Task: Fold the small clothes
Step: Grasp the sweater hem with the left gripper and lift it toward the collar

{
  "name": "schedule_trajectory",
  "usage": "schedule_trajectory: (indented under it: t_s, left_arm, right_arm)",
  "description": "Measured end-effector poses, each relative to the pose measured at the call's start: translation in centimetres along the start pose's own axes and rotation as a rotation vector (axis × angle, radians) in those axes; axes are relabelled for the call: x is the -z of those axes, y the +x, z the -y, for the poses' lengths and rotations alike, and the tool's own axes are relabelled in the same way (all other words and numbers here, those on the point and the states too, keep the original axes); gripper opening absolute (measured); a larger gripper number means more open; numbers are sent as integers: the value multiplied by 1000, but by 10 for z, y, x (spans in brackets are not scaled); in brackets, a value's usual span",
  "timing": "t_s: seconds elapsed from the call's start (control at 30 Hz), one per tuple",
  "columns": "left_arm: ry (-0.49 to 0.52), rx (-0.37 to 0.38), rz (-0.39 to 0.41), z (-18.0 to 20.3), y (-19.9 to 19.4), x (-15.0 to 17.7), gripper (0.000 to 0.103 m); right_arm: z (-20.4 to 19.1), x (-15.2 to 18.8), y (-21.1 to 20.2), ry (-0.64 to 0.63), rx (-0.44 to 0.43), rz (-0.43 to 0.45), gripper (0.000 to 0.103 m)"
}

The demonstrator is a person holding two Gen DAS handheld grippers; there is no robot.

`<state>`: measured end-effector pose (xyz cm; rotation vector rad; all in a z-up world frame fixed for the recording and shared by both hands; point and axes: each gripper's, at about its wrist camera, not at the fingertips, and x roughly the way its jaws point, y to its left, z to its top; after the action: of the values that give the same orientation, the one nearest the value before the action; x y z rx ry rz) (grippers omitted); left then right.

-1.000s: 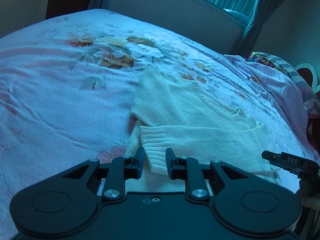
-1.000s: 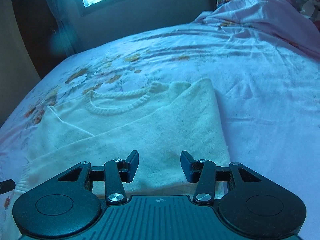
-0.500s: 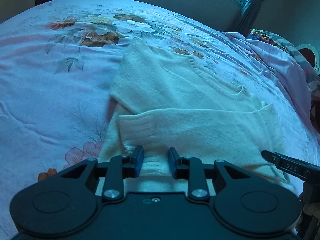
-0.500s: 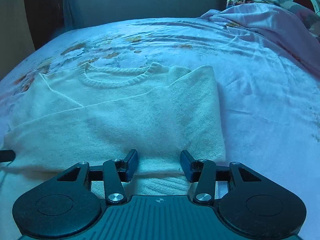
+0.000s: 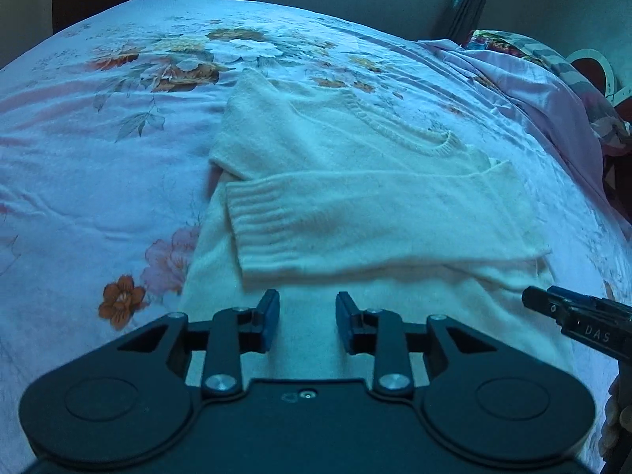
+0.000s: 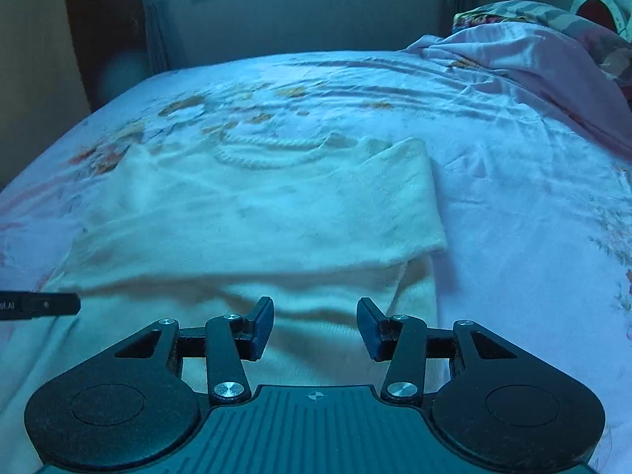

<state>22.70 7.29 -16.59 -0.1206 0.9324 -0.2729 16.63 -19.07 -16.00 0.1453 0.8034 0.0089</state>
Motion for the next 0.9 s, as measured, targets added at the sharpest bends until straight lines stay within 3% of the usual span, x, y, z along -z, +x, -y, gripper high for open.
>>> schedule_trajectory:
  t_s: [0.1, 0.27, 0.37, 0.5, 0.7, 0.9]
  left_arm:
    - [34, -17, -14, 0, -11, 26, 29]
    - [57, -14, -35, 1, -49, 54, 29]
    - [37, -20, -48, -8, -66, 79, 29]
    - [74, -46, -36, -9, -92, 107, 29]
    - [34, -81, -1, -23, -131, 125, 29]
    - [-24, -70, -52, -44, -133, 140, 29]
  right_arm:
    - [-8, 30, -3, -59, 6, -85, 47]
    - [-9, 53, -50, -19, -11, -36, 47]
    - [-11, 79, -64, -30, -23, -113, 47]
    - [-13, 113, -96, -70, 14, -87, 47]
    - [-1, 138, -137, -14, 12, -94, 47]
    - [17, 164, -152, 74, -2, -151, 47]
